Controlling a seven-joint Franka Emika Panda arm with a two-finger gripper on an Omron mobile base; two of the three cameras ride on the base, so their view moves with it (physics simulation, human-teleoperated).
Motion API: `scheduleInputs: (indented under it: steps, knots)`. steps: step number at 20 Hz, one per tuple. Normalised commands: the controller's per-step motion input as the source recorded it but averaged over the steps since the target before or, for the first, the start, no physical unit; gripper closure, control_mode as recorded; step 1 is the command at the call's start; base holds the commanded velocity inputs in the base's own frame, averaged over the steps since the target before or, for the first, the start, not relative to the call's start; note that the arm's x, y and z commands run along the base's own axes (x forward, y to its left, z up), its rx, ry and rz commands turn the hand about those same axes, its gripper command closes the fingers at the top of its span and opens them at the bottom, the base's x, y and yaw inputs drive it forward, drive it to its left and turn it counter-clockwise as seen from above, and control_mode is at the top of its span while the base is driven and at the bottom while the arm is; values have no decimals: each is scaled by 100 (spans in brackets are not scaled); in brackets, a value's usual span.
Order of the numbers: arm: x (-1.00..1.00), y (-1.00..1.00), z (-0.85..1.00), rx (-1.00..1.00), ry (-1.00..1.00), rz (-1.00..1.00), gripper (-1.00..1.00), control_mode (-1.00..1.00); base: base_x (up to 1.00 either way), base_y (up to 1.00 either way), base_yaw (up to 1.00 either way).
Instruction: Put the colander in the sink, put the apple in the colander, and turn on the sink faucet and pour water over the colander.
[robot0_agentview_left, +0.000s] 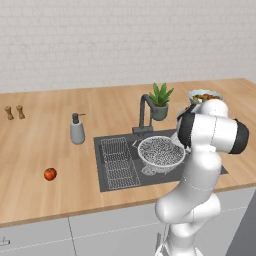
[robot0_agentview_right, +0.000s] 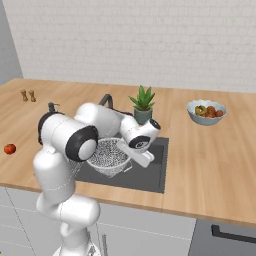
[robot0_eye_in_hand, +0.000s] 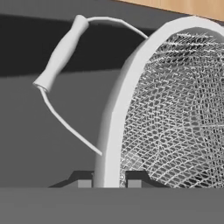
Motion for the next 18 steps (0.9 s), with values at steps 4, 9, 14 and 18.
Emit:
scheduleInputs:
  steps: [4,9,14,18]
  knots:
    - [4,-33,-15,10,0,9,100,-100,0,0,0]
    - [25,-4,-32,1,0,13,100,-100,0,0,0]
    - [23,0,-47,-1,-7,15,100,-100,0,0,0]
    - [14,0,-54,-3,-14,15,100,-100,0,0,0]
